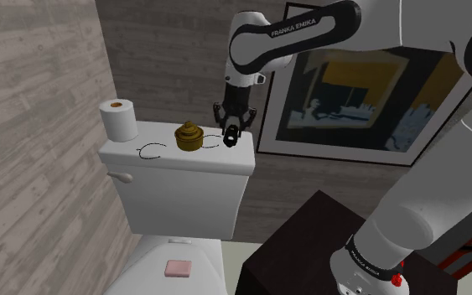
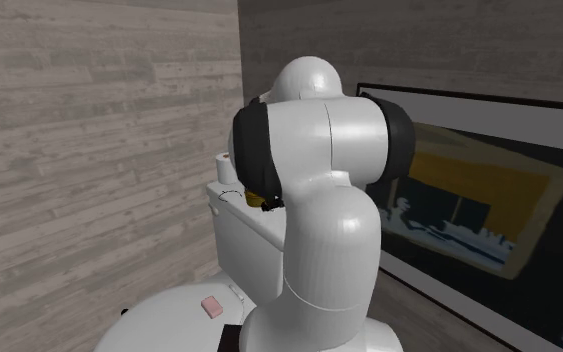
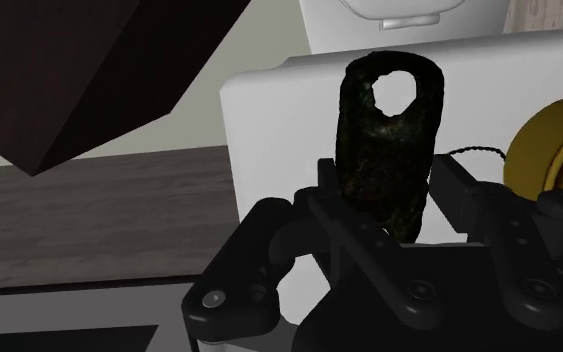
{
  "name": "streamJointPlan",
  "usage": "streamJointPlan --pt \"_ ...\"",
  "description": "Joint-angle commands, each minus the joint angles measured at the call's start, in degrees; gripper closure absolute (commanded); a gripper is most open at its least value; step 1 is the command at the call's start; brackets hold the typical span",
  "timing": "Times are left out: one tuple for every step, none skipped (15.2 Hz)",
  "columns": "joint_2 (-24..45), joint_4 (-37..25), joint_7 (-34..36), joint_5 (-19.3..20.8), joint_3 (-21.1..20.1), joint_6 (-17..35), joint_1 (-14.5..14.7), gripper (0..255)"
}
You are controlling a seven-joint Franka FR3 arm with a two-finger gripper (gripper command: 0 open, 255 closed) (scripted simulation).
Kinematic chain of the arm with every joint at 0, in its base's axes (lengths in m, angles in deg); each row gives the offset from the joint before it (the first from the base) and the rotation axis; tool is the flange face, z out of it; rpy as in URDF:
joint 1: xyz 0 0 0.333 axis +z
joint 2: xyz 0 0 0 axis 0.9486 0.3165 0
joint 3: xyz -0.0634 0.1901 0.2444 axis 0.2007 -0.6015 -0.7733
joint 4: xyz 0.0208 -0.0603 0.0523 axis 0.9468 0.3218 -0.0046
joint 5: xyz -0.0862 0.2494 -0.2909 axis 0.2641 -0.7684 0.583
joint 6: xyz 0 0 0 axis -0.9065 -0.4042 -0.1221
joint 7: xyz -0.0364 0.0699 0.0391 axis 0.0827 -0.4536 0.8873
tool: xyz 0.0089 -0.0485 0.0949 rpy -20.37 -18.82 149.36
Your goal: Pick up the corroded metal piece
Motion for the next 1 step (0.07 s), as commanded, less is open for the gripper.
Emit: streamJointPlan --pt "-0.1 -0.3 0.1 0.0 0.0 -0.4 0.0 255"
